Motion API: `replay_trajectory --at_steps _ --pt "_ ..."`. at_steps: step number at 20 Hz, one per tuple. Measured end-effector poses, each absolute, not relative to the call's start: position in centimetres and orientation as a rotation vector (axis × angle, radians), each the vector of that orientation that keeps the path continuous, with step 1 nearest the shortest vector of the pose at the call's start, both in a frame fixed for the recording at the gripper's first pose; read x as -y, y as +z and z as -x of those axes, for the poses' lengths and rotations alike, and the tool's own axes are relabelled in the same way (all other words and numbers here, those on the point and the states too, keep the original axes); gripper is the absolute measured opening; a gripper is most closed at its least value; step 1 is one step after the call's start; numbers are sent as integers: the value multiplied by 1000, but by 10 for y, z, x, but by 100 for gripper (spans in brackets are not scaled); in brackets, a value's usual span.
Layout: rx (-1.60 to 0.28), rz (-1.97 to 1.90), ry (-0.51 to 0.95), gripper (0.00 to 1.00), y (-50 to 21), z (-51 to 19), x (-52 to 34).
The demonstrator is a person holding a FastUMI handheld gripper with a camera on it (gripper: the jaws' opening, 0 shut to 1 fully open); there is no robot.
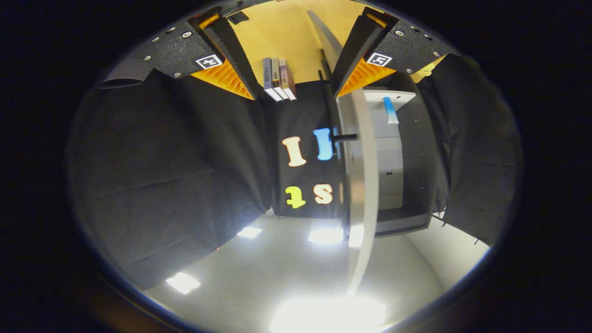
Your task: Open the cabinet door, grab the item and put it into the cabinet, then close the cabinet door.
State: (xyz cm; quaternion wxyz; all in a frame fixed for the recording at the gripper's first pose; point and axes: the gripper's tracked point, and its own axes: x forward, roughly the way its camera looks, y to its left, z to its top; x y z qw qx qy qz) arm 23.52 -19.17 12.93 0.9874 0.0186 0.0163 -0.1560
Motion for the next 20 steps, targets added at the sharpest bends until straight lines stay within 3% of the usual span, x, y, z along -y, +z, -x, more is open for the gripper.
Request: replay_trajectory --at_steps 5,12,20 --pt "-76 -99 -385 95 121 -260 220" --pt "-98 21 -402 93 114 -273 191" --pt "-102 5 -317 93 110 -273 137"
